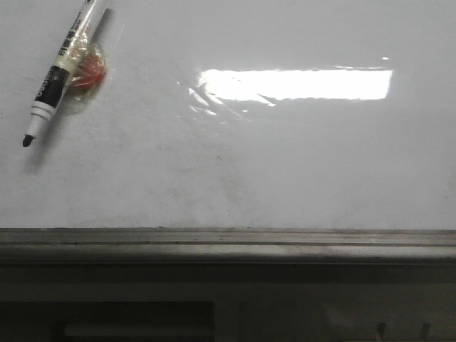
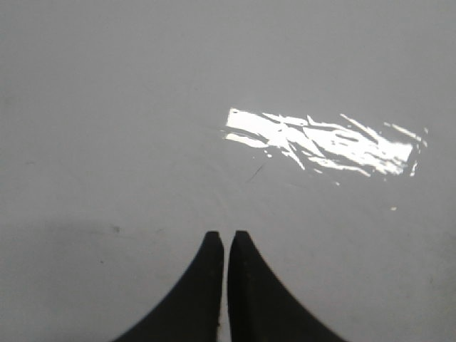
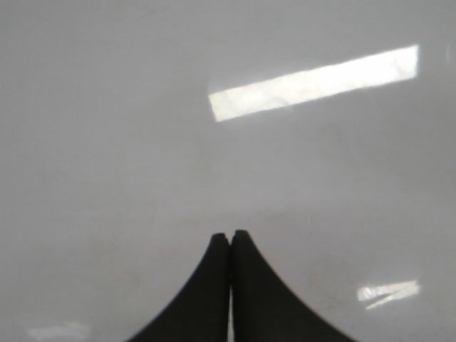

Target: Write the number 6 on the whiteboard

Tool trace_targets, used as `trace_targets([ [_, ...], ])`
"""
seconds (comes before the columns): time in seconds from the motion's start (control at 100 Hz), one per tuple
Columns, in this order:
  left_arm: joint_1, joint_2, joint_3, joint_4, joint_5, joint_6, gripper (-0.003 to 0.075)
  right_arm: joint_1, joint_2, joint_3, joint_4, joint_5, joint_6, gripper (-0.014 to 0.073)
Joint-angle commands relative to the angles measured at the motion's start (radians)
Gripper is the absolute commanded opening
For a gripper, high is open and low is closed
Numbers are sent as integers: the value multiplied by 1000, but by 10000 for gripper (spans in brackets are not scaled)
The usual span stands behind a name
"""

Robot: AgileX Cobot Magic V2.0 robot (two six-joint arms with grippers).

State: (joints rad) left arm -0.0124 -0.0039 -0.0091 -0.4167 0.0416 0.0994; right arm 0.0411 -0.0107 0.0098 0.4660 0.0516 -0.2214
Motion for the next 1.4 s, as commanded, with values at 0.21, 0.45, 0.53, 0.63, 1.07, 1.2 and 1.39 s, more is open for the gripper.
trace_targets([
  [0.21,-1,-22,-64,-241,28,-8,-20,-2,36,-161,67,165,-8,-43],
  [0.45,-1,171,-386,-79,388,54,-20,-2,357,-447,8,437,-10,-46],
  [0.53,-6,236,-466,-81,451,140,-20,-2,440,-531,1,500,-29,-45],
  [0.63,-55,301,-528,-90,458,156,-18,-2,509,-593,1,552,-89,-39],
  [1.07,-337,584,-553,-174,379,234,538,-2,539,-619,6,579,-116,510],
  [1.2,-431,688,-553,-212,291,297,487,-2,539,-619,6,579,-116,510],
  [1.39,-549,845,-553,-201,84,301,473,-2,539,-619,6,577,-116,510],
])
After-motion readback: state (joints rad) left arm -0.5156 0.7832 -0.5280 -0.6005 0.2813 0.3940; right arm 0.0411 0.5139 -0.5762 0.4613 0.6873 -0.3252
